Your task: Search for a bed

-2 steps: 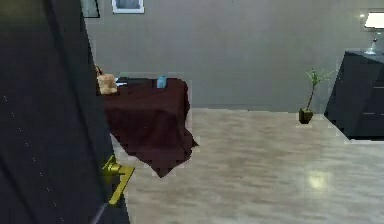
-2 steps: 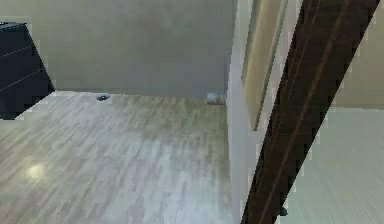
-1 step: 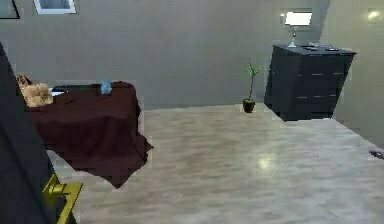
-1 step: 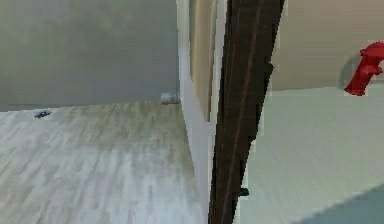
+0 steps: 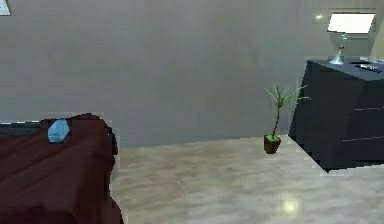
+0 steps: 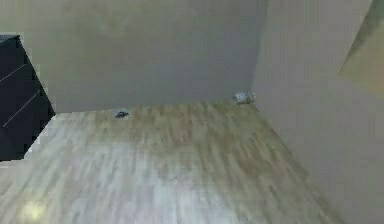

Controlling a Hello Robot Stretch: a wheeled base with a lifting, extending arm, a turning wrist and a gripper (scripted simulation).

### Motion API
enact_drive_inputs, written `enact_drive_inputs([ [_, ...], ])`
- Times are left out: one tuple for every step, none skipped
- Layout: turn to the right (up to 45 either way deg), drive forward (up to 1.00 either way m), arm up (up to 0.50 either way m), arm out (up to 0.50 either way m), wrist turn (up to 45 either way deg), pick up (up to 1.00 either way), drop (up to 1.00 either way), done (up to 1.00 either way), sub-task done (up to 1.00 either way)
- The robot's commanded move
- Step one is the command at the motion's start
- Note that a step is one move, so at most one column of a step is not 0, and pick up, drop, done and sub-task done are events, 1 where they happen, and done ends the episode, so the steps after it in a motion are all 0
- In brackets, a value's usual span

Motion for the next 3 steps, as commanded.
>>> enact_drive_inputs([
  [9.0,0.0,0.0,0.0,0.0,0.0,0.0,0.0,0.0],
  [0.0,0.35,0.0,0.0,0.0,0.0,0.0,0.0,0.0],
  [-45.0,0.0,0.0,0.0,0.0,0.0,0.0,0.0,0.0],
])
